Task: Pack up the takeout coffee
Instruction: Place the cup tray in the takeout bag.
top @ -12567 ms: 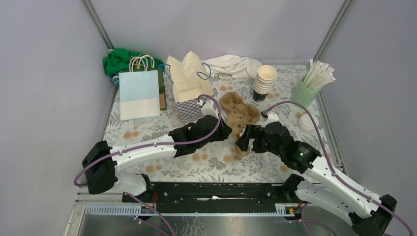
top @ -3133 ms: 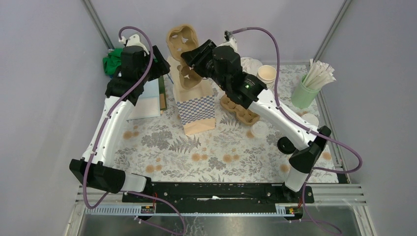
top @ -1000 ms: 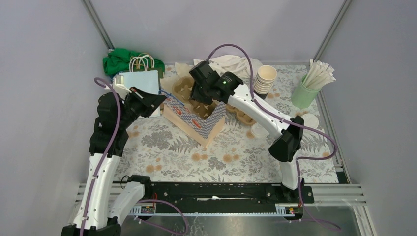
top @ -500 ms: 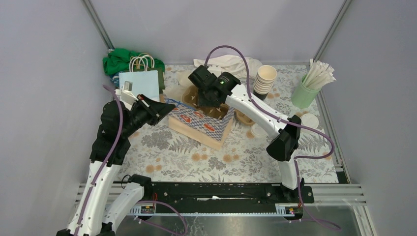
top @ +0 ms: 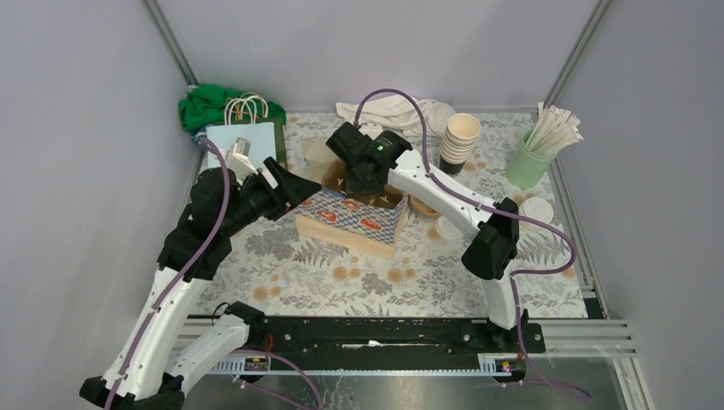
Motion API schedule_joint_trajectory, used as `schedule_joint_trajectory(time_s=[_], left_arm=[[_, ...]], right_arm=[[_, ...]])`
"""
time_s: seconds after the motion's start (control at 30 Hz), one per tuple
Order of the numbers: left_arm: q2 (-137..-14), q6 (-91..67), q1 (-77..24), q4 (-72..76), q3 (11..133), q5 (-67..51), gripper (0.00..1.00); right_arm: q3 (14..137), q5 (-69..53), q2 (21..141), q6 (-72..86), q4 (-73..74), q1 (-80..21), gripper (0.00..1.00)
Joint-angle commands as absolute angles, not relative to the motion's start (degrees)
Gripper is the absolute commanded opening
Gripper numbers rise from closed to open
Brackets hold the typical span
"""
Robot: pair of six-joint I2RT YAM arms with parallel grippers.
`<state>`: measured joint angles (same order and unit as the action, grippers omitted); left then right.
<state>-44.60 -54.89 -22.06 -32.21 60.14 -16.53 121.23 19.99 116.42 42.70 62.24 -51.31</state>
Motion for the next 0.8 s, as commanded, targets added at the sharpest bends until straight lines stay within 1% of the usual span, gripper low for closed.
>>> schedule_joint_trajectory(time_s=[0.0,0.03,0.23,0.33,0.4,0.5,0.67,0.77], left_arm=[[-44.9,-42.1,-22.1,-43.4,70.0,-3.3,0.79],[-45.1,-40.7,-22.1,-44.9,71.6,-1.2,0.82],[-47.8,-33.6,-22.1,-48.9,80.1,6.6,0.94],[-52.2,-27.6,-22.1,-50.8,85.8,8.4,0.97],[-55.3,-24.0,-22.1,-50.7,87.9,7.5,0.98],[-58.6,-19.6,-22.1,-48.3,87.6,3.4,0.99],[-62.4,-17.8,-22.1,-44.7,85.1,-5.2,0.99],[-64.6,-16.7,-22.1,-44.3,84.2,-6.5,0.99]], right_arm=[[119.2,20.2,115.0,40.3,60.2,-51.6,0.24],[118.2,20.2,114.3,39.6,59.3,-51.6,0.24],[113.9,19.3,111.4,36.5,56.4,-51.6,0.26],[113.4,18.1,111.8,36.1,56.6,-51.6,0.26],[113.1,17.0,112.2,36.1,56.6,-51.6,0.26],[112.7,15.3,112.7,36.0,56.4,-51.6,0.26],[110.4,14.5,113.0,36.0,55.2,-51.5,0.26],[109.7,14.4,113.4,36.1,55.1,-51.5,0.26]])
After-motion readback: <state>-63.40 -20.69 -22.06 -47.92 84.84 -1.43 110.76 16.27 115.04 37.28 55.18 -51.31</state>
